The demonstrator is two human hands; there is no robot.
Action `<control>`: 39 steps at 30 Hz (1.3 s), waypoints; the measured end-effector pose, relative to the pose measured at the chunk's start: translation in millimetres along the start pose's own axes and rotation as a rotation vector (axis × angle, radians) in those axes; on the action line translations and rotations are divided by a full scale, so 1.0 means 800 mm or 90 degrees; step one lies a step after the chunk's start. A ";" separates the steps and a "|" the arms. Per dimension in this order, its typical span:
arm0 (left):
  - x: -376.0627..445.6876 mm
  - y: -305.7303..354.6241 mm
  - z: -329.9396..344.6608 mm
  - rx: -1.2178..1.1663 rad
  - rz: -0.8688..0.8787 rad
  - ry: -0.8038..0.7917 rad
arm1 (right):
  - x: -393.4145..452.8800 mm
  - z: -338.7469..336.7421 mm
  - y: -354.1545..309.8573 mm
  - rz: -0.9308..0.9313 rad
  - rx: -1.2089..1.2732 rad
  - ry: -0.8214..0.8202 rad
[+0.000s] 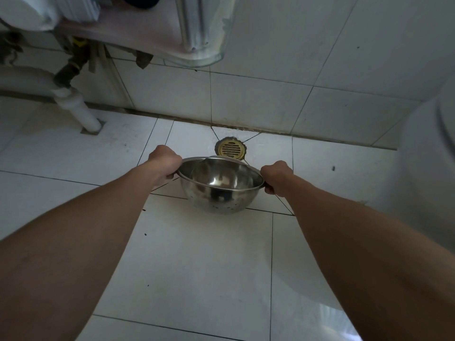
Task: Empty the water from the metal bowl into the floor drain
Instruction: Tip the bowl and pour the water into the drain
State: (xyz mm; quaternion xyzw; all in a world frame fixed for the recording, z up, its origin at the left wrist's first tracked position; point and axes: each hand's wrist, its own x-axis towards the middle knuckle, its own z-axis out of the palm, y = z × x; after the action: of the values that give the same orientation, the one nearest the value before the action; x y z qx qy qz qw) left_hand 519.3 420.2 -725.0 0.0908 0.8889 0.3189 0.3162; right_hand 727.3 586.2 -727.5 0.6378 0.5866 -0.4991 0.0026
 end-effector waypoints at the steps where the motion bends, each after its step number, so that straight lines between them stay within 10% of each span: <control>1: 0.000 0.001 0.000 -0.002 0.000 0.001 | 0.001 0.000 0.000 0.001 0.002 -0.002; 39: 0.004 0.010 -0.006 -0.199 -0.074 -0.067 | 0.020 -0.002 -0.008 0.032 0.069 -0.031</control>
State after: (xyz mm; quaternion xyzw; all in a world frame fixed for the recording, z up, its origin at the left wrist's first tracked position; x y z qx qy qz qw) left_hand 513.7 424.9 -718.8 0.0056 0.8144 0.4292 0.3905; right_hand 720.3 601.1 -733.5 0.6393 0.5425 -0.5450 -0.0054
